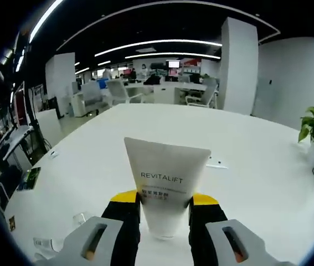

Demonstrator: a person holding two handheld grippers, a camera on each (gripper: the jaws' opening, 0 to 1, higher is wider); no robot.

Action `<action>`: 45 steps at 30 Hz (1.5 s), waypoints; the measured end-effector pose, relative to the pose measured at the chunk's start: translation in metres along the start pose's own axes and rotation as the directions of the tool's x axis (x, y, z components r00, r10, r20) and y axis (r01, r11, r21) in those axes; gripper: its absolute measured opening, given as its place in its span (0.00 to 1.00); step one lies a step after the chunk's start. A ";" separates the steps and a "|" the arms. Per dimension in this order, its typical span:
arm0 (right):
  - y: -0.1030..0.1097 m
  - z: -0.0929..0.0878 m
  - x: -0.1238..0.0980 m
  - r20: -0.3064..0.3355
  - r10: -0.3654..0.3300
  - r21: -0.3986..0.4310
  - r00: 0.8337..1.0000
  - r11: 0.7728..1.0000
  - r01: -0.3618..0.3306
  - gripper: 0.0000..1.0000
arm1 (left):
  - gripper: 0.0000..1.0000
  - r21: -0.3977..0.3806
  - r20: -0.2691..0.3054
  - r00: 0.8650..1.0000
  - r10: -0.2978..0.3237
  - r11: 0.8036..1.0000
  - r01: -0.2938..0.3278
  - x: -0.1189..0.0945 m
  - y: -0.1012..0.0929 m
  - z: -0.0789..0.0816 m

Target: Arrange the skincare products in the storage area until every visible bottle or jar stands upright without overlapping.

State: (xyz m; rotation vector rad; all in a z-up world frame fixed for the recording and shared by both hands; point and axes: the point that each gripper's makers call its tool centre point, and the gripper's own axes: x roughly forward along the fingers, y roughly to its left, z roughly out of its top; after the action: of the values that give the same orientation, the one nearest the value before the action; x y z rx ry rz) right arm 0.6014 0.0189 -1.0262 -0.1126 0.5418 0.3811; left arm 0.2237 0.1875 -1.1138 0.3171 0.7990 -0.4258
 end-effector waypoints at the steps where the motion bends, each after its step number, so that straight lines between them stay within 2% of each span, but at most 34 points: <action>1: 0.000 0.000 0.000 0.005 -0.003 -0.011 1.000 1.000 0.003 0.27 | 0.00 -0.001 -0.002 1.000 -0.002 1.000 0.002 0.000 0.000 0.000; 11: 0.000 0.002 0.003 0.006 0.011 -0.021 1.000 1.000 -0.011 0.27 | 0.01 -0.006 -0.007 1.000 0.001 1.000 -0.001 0.000 0.000 -0.002; 20: 0.003 0.001 0.001 0.009 0.037 -0.066 0.999 0.997 -0.037 0.28 | 0.02 -0.002 -0.005 1.000 0.004 1.000 -0.004 0.000 0.001 -0.002; 30: 0.004 -0.002 -0.001 0.005 0.020 -0.085 1.000 0.996 -0.020 0.29 | 0.03 0.002 -0.003 1.000 0.008 1.000 -0.008 0.000 0.001 -0.001; 39: 0.008 -0.005 -0.003 -0.004 0.039 -0.080 0.999 0.996 -0.039 0.39 | 0.03 0.001 0.000 1.000 0.011 1.000 -0.011 0.000 0.002 -0.001; 42: 0.011 -0.014 -0.009 -0.010 0.036 -0.034 0.999 0.999 -0.036 0.44 | 0.03 0.000 0.000 1.000 0.013 1.000 -0.013 0.000 0.003 -0.001; 43: 0.011 -0.021 -0.011 -0.025 0.032 -0.007 0.999 0.999 -0.033 0.48 | 0.03 0.001 0.000 1.000 0.013 1.000 -0.013 0.000 0.003 -0.001; 45: 0.013 -0.041 -0.017 -0.062 0.040 -0.010 0.997 0.999 -0.041 0.54 | 0.03 0.001 0.000 1.000 0.014 1.000 -0.014 -0.001 0.003 -0.001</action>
State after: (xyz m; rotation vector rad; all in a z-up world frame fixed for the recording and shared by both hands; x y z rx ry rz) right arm 0.5635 0.0168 -1.0522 -0.1254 0.6040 0.4211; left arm 0.2243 0.1904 -1.1136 0.3229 0.7961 -0.4134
